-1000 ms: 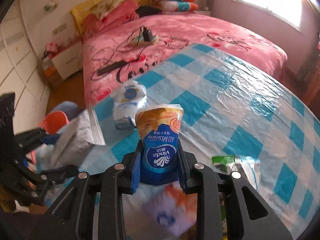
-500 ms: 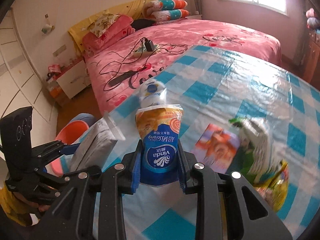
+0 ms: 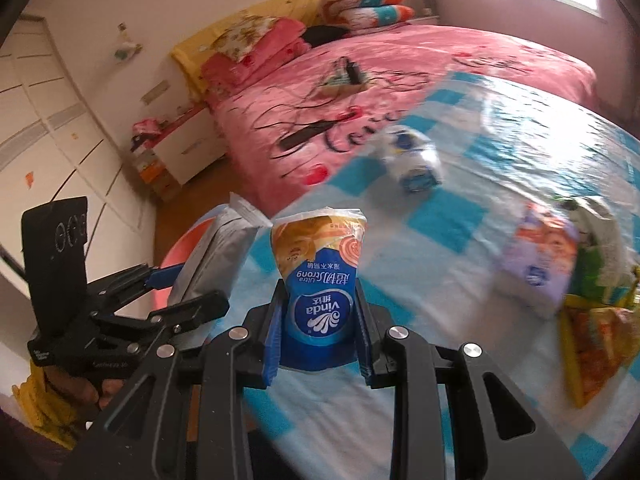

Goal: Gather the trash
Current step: 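Carry the grey bag and Vinda packet to the orange bucket and release both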

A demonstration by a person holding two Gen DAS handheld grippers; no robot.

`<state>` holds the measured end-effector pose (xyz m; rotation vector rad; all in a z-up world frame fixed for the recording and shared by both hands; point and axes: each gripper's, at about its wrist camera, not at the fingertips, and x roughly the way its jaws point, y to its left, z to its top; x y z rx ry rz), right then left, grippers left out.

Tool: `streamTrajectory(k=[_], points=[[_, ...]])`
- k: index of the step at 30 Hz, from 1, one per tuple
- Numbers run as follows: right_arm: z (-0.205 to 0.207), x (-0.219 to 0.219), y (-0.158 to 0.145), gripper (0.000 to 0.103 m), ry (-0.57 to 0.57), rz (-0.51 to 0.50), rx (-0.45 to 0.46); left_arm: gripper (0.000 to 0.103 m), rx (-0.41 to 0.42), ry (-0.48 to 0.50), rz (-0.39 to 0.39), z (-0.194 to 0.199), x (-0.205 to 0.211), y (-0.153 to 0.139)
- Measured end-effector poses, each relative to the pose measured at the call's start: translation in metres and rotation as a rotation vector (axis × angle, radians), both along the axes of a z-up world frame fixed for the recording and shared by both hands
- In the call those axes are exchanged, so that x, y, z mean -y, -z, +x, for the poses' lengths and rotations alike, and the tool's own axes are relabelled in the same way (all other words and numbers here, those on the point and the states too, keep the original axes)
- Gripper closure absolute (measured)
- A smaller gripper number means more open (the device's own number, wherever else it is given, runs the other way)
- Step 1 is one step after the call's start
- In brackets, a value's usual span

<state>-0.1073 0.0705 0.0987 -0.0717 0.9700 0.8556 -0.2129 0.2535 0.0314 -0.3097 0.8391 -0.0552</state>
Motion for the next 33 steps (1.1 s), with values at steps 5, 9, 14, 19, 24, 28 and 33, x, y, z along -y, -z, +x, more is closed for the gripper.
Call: streamTrajectory(k=[5, 9, 14, 19, 24, 28, 33], points=[[-0.016, -0.042, -0.003, 0.071, -0.096, 0.009, -0.01, 0.025, -0.007, -0.111, 0.002, -0.023, -0.036, 0.003], [-0.027, -0.077, -0.004, 0.071, -0.167, 0.005, -0.013, 0.025, -0.03, -0.234, -0.007, -0.04, -0.074, 0.014], [-0.034, -0.124, -0.003, 0.07, -0.245, 0.004, -0.022, 0.025, -0.053, -0.359, -0.016, -0.051, -0.115, 0.026], [-0.038, -0.165, 0.005, 0.064, -0.298, 0.004, -0.03, 0.025, -0.076, -0.439, -0.022, -0.059, -0.145, 0.039], [-0.031, -0.187, 0.023, 0.029, -0.284, -0.026, -0.038, 0.019, -0.14, -0.483, -0.013, -0.059, -0.16, 0.054], [-0.021, -0.172, 0.024, 0.018, -0.225, 0.007, -0.054, 0.017, -0.131, -0.483, 0.005, -0.057, -0.16, 0.056], [-0.013, -0.141, 0.012, 0.012, -0.146, 0.038, -0.008, 0.017, -0.12, -0.48, 0.0, -0.053, -0.159, 0.055]])
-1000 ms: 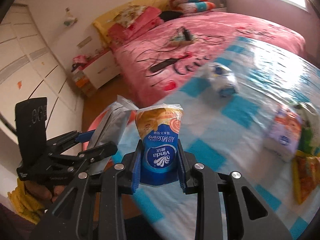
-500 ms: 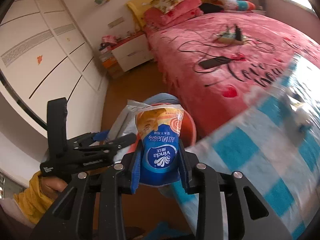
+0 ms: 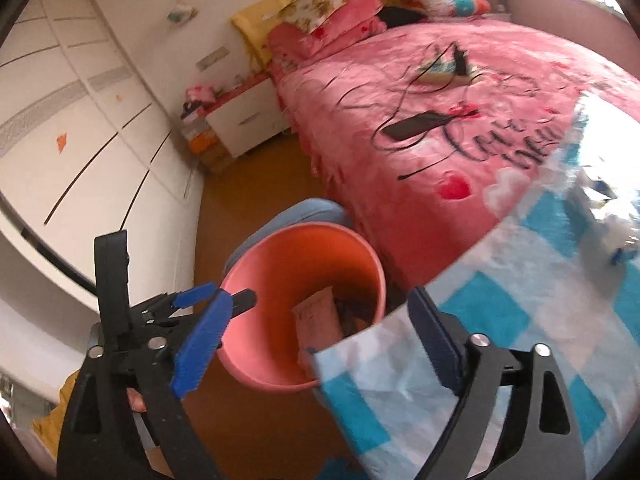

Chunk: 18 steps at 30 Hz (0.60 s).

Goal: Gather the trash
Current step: 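Carry the grey bag and Vinda packet to the orange bucket and release both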

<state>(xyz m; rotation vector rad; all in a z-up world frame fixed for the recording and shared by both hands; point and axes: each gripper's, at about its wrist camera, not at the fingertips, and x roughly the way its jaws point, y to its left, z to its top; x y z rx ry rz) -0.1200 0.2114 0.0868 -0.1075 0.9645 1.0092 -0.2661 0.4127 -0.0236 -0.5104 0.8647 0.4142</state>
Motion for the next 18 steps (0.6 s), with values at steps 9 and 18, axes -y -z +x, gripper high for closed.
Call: streamTrajectory(k=[9, 18], points=[[-0.008, 0.051, -0.001, 0.01, 0.086, 0.016, 0.044, 0.017, 0.003, 0.028, -0.009, 0.001, 0.018, -0.002], [-0.013, 0.092, 0.007, 0.01, 0.15, 0.015, 0.078, 0.017, 0.03, 0.114, -0.007, 0.014, 0.051, -0.015]])
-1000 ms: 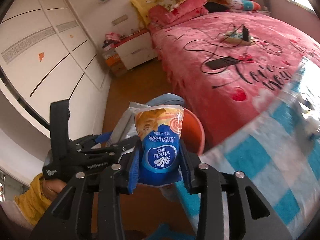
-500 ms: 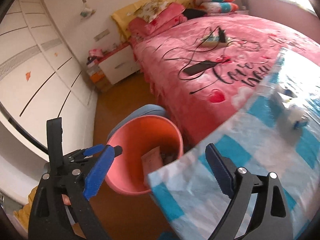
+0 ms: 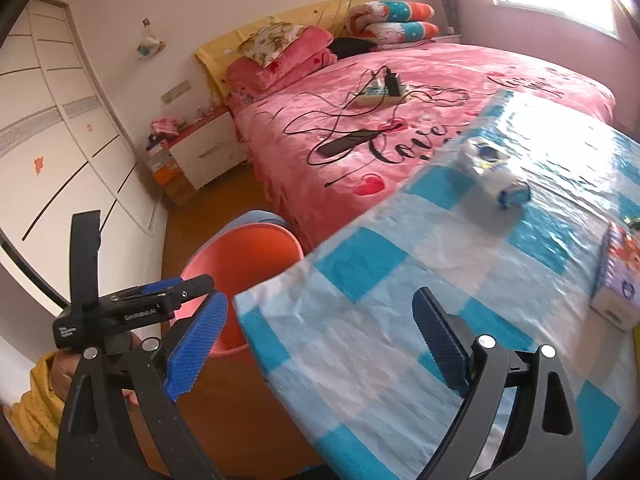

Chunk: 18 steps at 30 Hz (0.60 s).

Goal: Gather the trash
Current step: 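Move both open tools back over the remaining trash on the table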

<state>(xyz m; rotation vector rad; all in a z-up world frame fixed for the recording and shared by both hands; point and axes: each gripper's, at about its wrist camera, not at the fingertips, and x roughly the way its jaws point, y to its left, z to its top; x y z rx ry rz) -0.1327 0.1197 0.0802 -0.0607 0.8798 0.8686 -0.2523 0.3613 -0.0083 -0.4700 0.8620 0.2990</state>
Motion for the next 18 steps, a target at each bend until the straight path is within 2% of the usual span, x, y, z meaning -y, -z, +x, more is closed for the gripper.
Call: streamTrajectory(k=[10, 18], points=[[0.004, 0.042, 0.005, 0.01, 0.072, 0.034, -0.004, 0.017, 0.035, 0.08, 0.015, 0.019, 0.042, -0.017], [0.01, 0.076, 0.0, 0.008, 0.131, 0.075, -0.005, 0.017, 0.035, 0.119, 0.082, 0.032, 0.075, -0.029]])
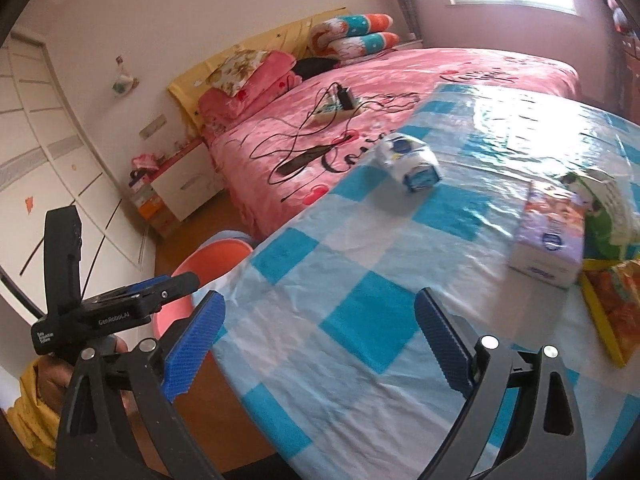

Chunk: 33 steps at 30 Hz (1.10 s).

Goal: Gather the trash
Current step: 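Move both open tools back over the remaining trash on the table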

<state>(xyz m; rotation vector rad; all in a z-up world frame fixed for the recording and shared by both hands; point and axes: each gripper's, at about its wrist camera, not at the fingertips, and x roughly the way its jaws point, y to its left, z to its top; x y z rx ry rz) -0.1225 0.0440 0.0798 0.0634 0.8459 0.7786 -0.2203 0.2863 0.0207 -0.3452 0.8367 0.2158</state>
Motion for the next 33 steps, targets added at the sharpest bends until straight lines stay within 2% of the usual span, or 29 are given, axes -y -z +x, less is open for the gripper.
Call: streamTrajectory(k=[9, 16, 26, 33], points=[[0.013, 0.036, -0.002, 0.008, 0.071, 0.035, -0.018, 0.017, -0.014, 0.056, 0.033, 0.014, 0.034, -0.006], [0.021, 0.063, -0.004, 0.008, 0.125, 0.063, -0.028, 0.017, -0.056, 0.108, 0.045, 0.026, 0.061, -0.004], [0.029, 0.093, -0.009, 0.008, 0.185, 0.088, -0.028, 0.017, -0.111, 0.13, 0.024, 0.039, 0.084, -0.001], [0.031, 0.121, -0.015, 0.008, 0.234, 0.129, -0.035, 0.017, -0.111, 0.155, 0.051, 0.049, 0.105, -0.007]])
